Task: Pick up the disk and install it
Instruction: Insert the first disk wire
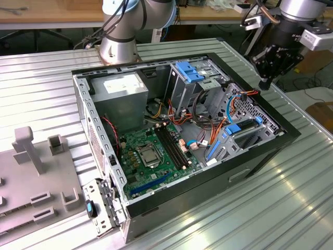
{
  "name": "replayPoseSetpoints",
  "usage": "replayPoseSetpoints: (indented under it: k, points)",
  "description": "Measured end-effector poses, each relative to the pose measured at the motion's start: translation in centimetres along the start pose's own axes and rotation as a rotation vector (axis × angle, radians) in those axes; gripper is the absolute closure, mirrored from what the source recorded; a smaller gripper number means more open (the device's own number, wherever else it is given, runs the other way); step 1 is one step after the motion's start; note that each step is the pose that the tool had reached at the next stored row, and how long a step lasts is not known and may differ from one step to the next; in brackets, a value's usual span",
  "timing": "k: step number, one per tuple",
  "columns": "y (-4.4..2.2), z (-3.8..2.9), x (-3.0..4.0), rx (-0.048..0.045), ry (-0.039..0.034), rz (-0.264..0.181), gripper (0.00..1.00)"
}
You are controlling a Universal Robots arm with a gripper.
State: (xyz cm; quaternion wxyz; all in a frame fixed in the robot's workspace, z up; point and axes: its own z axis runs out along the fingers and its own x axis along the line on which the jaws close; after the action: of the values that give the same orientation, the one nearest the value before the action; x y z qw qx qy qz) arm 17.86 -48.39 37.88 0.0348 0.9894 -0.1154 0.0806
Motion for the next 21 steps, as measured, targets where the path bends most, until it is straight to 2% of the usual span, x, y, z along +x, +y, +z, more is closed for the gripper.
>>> replayPoseSetpoints:
  k: [2, 5, 8, 9, 10, 13, 14, 15, 17, 19, 20, 21]
  points:
    - [0.01, 0.01, -0.14, -0.0004, 0.0025, -0.026, 0.89]
    - [0.06, -0.01, -0.50, 0.0001, 0.0028, -0.031, 0.89]
    - [0.05, -0.02, -0.50, -0.0195, 0.0080, -0.043, 0.89]
    - [0.05, -0.01, -0.50, -0.0318, 0.0123, -0.059, 0.89]
    - [0.04, -0.02, -0.51, -0.0371, 0.0157, -0.081, 0.89]
    - [-0.49, -0.07, -0.64, -0.0417, 0.0193, -0.106, 0.89]
    - [-0.51, -0.12, -1.30, -0.0392, 0.0217, -0.132, 0.89]
    - [-1.10, -0.18, -1.52, -0.0432, 0.0267, -0.172, 0.89]
    - [-1.31, -0.07, -1.79, -0.0509, 0.0267, -0.150, 0.89]
    - [-1.40, 0.05, -1.82, -0.0567, 0.0317, -0.130, 0.89]
    - [-1.54, 0.04, -1.87, -0.0573, 0.0319, -0.130, 0.89]
    - [-1.60, 0.02, -1.90, -0.0654, 0.0336, -0.131, 0.89]
